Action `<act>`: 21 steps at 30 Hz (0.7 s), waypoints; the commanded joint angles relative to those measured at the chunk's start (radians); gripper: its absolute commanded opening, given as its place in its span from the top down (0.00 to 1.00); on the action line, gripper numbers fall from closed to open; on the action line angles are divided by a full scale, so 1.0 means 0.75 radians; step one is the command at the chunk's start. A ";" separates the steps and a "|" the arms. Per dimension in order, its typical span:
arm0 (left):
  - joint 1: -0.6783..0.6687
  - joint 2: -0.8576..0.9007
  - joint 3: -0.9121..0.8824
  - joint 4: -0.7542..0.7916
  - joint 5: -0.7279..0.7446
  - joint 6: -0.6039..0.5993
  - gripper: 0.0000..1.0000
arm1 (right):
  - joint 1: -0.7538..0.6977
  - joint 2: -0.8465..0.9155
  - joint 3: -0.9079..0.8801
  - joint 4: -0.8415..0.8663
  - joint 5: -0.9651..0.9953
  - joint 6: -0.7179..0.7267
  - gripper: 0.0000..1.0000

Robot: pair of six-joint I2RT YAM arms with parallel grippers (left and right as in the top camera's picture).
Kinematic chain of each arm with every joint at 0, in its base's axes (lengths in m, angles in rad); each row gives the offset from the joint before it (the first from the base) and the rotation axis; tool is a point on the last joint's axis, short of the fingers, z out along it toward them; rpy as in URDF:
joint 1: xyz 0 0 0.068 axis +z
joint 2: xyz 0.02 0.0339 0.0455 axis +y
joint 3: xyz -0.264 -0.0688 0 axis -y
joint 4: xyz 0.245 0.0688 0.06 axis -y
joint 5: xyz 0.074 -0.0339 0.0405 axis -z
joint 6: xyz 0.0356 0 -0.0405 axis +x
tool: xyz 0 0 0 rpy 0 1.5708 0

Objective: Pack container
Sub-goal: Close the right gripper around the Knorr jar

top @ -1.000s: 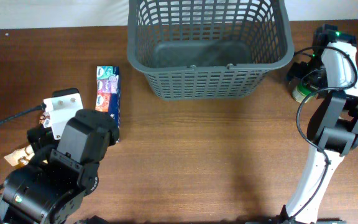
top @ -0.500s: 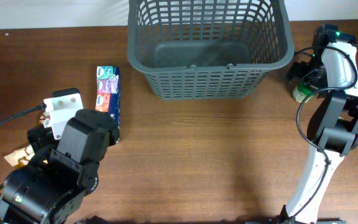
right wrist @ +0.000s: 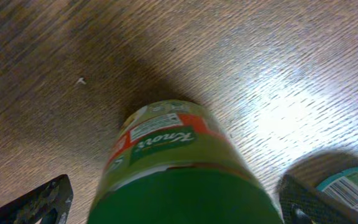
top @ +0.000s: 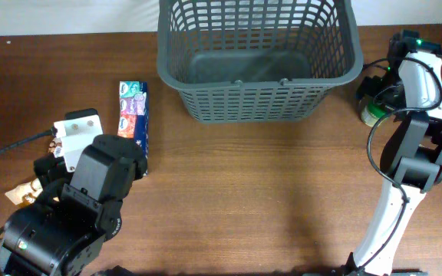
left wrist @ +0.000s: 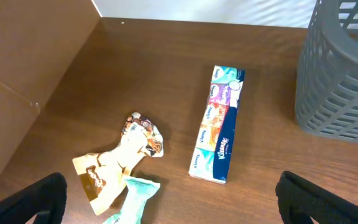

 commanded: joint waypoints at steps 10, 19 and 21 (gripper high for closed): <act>0.008 -0.001 0.015 -0.001 0.015 0.007 0.00 | -0.014 0.013 -0.005 0.004 0.001 -0.009 0.01; 0.008 -0.001 0.014 -0.001 0.015 0.007 0.00 | -0.014 0.015 -0.005 0.003 0.000 -0.009 0.01; 0.008 0.000 0.015 -0.001 0.015 0.007 0.00 | -0.014 0.022 -0.005 0.003 -0.005 -0.009 0.01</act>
